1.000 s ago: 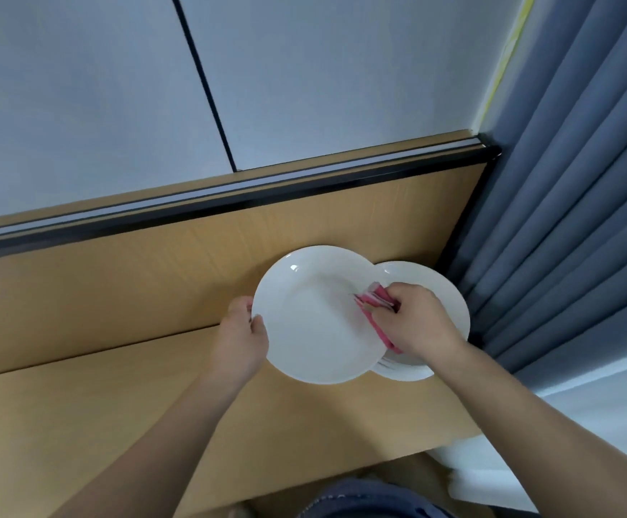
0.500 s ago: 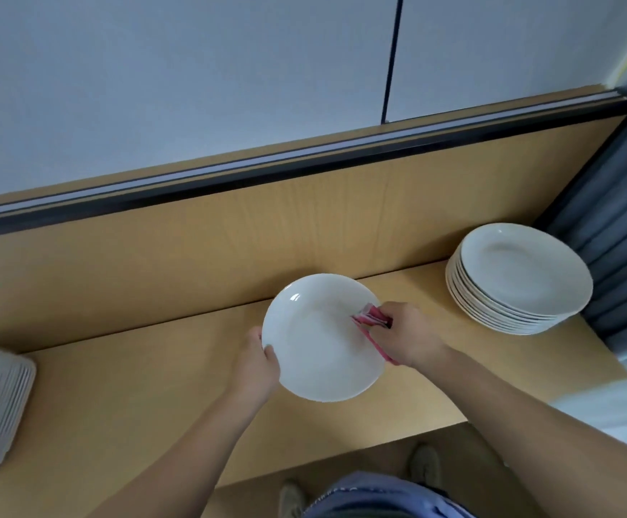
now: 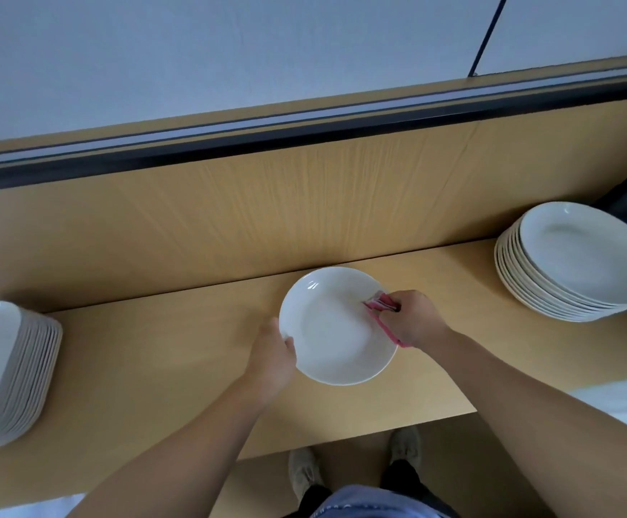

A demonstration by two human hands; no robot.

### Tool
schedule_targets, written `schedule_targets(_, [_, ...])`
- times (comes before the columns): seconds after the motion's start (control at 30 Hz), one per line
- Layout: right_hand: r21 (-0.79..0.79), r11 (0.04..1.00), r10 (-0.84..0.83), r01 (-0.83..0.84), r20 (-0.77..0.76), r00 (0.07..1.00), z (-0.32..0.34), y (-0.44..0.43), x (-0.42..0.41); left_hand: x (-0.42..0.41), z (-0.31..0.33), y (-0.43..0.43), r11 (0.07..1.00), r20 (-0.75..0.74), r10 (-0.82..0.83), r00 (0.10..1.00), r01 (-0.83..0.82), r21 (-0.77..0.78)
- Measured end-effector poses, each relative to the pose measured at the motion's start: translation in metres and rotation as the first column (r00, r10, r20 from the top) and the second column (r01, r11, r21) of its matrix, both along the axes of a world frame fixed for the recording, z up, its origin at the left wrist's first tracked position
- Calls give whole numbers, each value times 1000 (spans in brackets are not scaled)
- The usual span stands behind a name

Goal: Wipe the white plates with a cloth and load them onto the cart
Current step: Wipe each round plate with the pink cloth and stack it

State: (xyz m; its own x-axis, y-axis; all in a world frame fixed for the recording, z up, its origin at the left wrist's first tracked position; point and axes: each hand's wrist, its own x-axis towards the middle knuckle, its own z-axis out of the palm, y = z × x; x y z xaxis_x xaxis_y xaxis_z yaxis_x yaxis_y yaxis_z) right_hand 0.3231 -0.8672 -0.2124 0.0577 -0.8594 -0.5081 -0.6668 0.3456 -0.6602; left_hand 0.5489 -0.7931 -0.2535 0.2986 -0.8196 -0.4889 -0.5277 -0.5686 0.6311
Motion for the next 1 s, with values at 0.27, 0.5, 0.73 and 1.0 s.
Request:
schedule_targets(0.27, [-17,999,50,-52,-74,996,-12,-9,2,4,-8,-3,1000,24,-13,1000,12,26])
schedule_targets(0.5, [-298,891,220,-341,-374,901,-23,-10,14,30,-4,-13,971,226,-238,945,227,73])
schedule_targets(0.73, [-355,725,240,-590,-674,699,-30,-18,64,38,2,-18,890,109,-452,885,456,-13])
schedule_targets(1.0, [-211,816,308,-539,-630,713,-61,-12,101,48,7,-23,794,107,-608,787,601,92])
